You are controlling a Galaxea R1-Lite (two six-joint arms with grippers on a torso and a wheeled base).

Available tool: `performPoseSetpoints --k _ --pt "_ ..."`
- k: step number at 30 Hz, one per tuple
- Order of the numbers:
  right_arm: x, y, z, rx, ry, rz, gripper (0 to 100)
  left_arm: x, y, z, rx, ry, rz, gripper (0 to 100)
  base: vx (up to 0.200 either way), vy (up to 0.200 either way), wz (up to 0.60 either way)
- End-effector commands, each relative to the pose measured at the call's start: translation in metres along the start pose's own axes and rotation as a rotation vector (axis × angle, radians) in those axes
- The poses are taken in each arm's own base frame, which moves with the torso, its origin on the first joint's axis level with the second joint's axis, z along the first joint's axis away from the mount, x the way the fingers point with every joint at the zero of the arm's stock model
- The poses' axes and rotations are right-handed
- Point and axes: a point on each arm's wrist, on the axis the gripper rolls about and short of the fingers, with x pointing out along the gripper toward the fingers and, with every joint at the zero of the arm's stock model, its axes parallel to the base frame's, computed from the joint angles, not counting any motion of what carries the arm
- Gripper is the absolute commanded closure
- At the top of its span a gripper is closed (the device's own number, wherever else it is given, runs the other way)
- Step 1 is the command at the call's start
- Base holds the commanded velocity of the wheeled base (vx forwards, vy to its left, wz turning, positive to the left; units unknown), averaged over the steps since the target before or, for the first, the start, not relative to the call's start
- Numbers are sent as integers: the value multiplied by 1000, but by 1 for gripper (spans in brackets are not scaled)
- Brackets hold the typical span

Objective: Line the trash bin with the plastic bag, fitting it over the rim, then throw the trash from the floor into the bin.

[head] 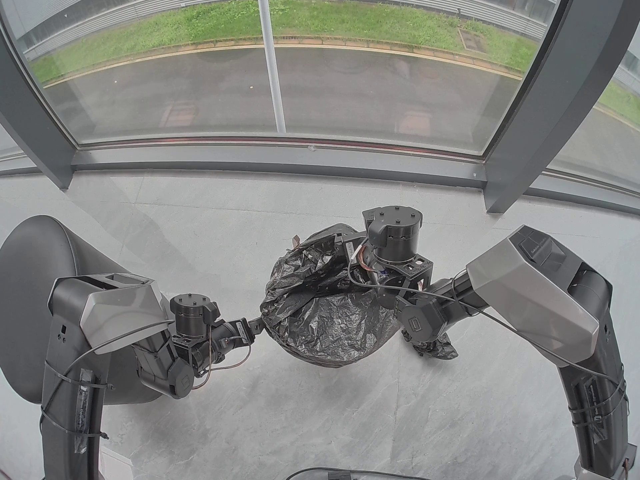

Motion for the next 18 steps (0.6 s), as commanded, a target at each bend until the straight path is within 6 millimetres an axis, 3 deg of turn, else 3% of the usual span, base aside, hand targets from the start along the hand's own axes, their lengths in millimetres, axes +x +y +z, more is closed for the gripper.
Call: performPoseSetpoints --k 1,12,17,18 --pt "1 0 -2 -2 4 -1 0 2 1 -7 -2 18 2 0 0 0 0" --pt "-2 0 2 0 -1 1 0 3 0 -8 -1 23 3 0 0 0 0" --pt "-21 -3 16 -14 12 23 0 -12 -6 -6 -10 27 20 0 0 0 0" --pt "-30 -7 17 -43 48 39 0 -24 -13 -10 -22 44 10 0 0 0 0"
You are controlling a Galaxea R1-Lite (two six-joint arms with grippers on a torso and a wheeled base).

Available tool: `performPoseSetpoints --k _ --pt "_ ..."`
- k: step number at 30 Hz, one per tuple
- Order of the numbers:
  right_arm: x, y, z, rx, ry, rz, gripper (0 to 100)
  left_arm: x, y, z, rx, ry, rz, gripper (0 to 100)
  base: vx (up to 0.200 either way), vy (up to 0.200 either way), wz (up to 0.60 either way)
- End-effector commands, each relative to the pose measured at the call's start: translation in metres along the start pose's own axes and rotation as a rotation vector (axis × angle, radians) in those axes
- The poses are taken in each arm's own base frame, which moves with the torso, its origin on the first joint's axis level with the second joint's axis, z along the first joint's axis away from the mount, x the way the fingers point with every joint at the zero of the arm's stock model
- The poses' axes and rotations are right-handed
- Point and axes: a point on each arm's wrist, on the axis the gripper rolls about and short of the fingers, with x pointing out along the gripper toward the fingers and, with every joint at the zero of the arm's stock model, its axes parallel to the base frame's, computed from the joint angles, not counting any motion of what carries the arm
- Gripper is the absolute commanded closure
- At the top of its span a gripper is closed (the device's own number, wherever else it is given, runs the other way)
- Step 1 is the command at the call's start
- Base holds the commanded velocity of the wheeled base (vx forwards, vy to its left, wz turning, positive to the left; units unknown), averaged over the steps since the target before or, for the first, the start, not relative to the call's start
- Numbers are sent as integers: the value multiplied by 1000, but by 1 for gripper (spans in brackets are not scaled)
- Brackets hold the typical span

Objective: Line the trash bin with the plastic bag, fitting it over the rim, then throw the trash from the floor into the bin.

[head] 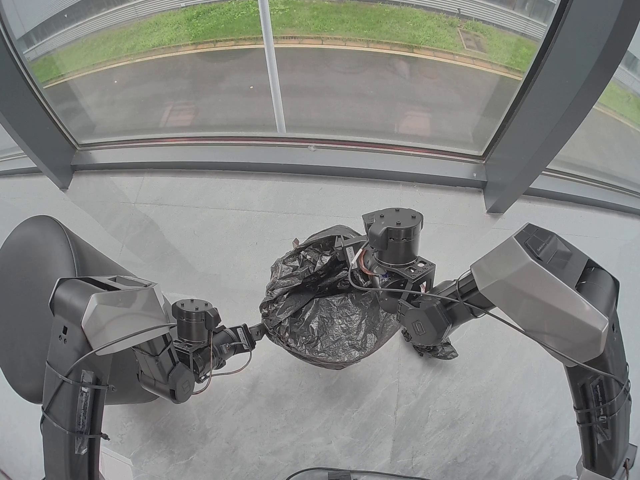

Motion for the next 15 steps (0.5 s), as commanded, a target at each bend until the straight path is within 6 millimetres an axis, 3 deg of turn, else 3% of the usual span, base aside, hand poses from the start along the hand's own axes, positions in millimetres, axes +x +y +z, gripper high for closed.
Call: performPoseSetpoints --k 1,9,15 --pt "-23 -9 15 -40 45 38 0 -26 -15 -1 -21 16 -15 0 0 0 0" --pt "-21 -17 27 -56 76 74 0 -66 -33 -12 -23 -26 -96 0 0 0 0" --pt "-27 -18 39 -43 56 79 0 -98 -39 -3 -44 -74 -128 0 0 0 0"
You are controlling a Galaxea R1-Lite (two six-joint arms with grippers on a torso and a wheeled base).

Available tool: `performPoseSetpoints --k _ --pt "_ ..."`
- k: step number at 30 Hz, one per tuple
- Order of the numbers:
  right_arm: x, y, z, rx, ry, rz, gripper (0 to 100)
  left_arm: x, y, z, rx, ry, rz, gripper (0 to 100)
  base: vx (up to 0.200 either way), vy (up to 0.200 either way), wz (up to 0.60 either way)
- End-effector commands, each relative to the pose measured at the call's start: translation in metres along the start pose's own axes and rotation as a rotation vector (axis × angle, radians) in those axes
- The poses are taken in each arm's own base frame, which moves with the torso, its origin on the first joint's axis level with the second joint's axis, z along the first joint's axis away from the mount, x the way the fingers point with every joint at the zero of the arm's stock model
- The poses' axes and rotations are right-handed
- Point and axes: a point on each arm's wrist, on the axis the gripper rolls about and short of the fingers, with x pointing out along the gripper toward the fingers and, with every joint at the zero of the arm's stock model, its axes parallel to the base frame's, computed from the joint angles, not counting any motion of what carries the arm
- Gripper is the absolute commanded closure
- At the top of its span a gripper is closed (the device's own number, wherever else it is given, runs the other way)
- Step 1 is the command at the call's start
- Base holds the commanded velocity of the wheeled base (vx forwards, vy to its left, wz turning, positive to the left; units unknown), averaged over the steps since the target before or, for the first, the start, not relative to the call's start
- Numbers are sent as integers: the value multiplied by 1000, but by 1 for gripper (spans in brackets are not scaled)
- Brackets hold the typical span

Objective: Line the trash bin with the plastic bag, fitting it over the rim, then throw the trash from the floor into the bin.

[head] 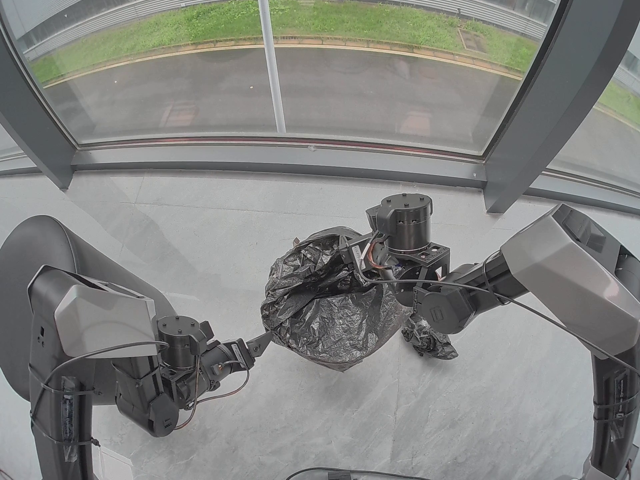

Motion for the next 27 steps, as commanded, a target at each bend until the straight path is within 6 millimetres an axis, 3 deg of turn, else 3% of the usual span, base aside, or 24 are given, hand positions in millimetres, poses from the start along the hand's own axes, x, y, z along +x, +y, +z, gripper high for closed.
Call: performPoseSetpoints --k 1,5,6,11,16,21,27 --pt "-7 -4 16 15 -31 1 0 -34 -16 15 -18 -44 -40 0 0 0 0" --pt "-2 -3 12 14 -26 -3 0 -57 -22 29 -40 -83 -51 0 0 0 0" --pt "3 -1 7 13 -19 -4 0 -78 -26 41 -35 -126 -58 0 0 0 0" --pt "5 4 2 8 -10 2 0 -122 -36 78 38 -293 -100 0 0 0 0" --pt "1 8 3 23 -9 15 0 -162 -43 91 34 -397 -137 0 0 0 0" --pt "-8 11 -2 12 7 31 0 -179 -34 109 35 -462 -173 0 0 0 0" --pt "-5 15 -8 6 19 35 0 -186 -26 109 38 -433 -202 0 0 0 0"
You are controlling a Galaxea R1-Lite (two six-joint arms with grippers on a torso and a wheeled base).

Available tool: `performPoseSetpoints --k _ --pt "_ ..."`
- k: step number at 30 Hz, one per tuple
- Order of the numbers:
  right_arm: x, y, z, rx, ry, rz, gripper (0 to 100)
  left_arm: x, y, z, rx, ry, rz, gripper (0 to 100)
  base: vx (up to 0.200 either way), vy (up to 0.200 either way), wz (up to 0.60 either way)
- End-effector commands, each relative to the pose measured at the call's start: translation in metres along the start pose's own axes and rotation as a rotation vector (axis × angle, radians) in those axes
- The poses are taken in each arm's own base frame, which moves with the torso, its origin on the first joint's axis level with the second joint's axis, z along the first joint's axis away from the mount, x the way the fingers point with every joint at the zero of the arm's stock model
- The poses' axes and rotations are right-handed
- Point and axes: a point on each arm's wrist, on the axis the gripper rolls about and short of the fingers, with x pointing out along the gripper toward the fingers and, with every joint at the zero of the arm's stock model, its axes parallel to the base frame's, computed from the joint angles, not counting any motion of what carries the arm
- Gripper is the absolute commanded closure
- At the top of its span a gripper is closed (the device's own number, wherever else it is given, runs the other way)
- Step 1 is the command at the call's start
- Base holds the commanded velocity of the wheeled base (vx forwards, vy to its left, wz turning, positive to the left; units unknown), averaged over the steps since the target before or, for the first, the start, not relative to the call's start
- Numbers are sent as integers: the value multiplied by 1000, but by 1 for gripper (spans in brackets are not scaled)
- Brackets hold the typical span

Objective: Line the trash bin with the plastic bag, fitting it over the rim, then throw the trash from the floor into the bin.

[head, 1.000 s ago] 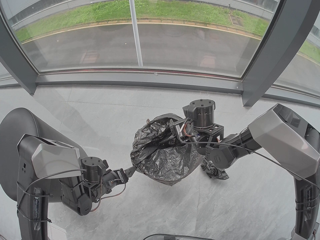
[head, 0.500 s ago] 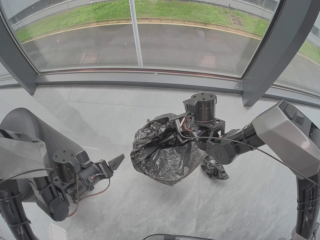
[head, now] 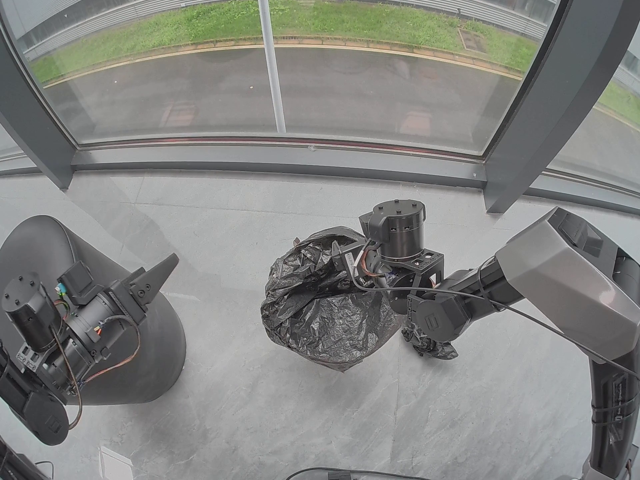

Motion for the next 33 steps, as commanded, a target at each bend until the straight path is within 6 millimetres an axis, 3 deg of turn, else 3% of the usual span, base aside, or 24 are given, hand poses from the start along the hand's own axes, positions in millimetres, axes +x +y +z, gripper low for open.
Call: performPoseSetpoints --k 1,6,13,25,33 --pt "2 5 -7 -11 14 6 0 -13 1 11 6 -47 8 0 0 0 0" --pt "16 6 -8 -2 2 -21 0 -11 4 10 -1 -41 21 0 0 0 0" --pt "46 -13 -13 22 -12 -85 0 -9 7 5 -10 -20 32 0 0 0 0" --pt "61 -12 13 43 -49 -93 0 -7 10 3 -16 -11 48 0 0 0 0" --pt "85 -22 -5 46 -32 -130 0 -6 11 2 -18 -7 53 0 0 0 0"
